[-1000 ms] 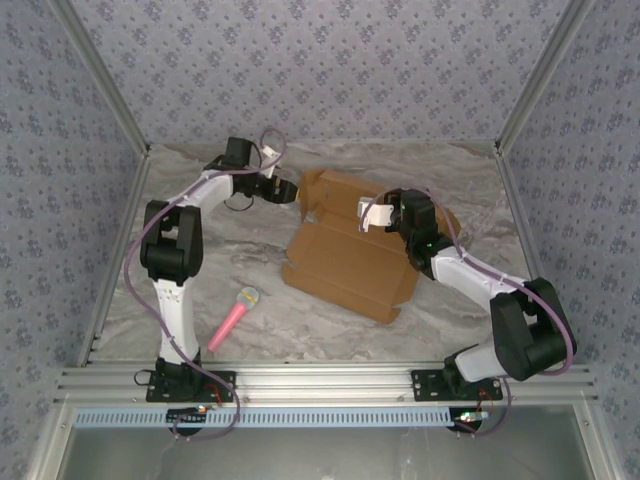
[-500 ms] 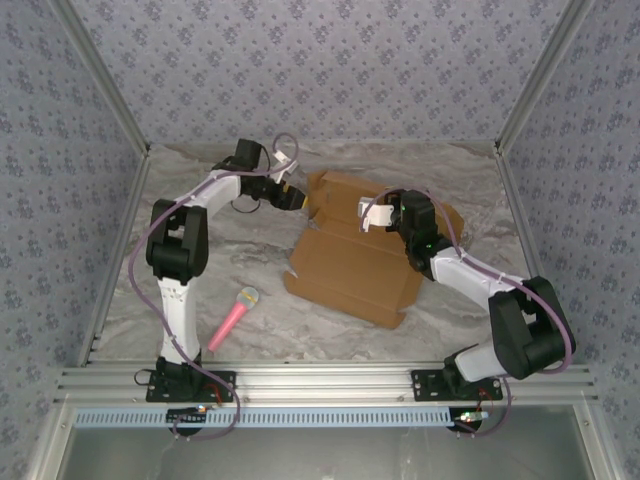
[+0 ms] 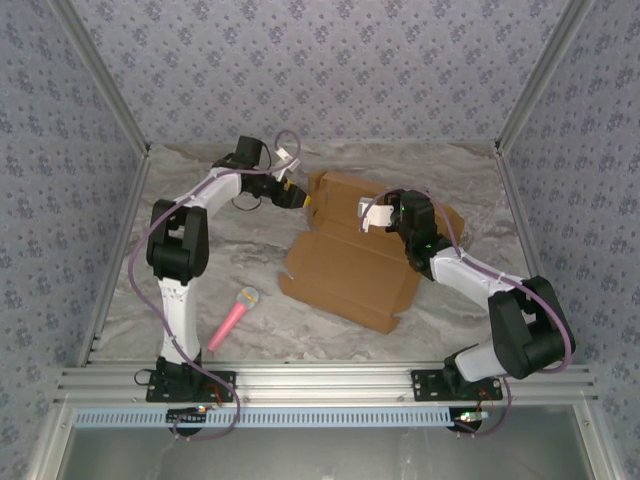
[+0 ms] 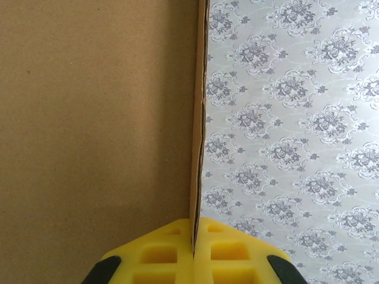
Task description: Fold the paper box
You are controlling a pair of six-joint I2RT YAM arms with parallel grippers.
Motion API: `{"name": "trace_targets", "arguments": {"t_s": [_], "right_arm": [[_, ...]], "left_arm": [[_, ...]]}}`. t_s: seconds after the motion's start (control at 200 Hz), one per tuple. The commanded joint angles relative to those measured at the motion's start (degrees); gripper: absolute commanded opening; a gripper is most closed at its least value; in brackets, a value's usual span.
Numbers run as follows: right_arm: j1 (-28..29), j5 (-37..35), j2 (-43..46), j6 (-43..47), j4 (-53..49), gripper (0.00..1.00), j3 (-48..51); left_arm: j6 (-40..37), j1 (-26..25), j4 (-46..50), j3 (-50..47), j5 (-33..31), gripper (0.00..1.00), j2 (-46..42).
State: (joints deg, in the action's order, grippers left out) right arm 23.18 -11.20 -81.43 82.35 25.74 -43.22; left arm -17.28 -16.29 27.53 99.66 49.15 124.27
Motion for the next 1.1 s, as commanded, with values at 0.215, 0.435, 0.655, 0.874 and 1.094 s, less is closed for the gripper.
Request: {"name": "trace_targets", "arguments": {"t_s": [0.215, 0.435, 0.655, 0.874, 1.094], "right_arm": [[0.4, 0.0, -0.3, -0.6, -0.6, 0.0, -0.9], [0.5, 0.1, -0.1, -1.0, -1.1, 0.0, -1.0], [0.6, 0.2, -0.2, -1.1, -1.6, 0.0, -1.0], [1.3, 0.0, 0.0, 0.4, 0.2, 0.0, 0.5], [2.3, -0.5, 0.0, 0.4, -0.1, 0.0, 1.0]], "left_arm": [[-1.7, -0.7, 2.4, 2.2, 2.9, 0.61, 1.2], [-0.2, -1.3, -1.4, -0.6, 2.6, 0.61, 0.3], [2.7, -1.7, -9.5, -6.7, 2.6, 0.61, -2.3], [7.6, -2.1, -19.9, -13.4, 1.4, 0.6, -5.2], [11.9, -2.5, -28.4, -17.5, -0.8, 0.59, -6.8]]}}
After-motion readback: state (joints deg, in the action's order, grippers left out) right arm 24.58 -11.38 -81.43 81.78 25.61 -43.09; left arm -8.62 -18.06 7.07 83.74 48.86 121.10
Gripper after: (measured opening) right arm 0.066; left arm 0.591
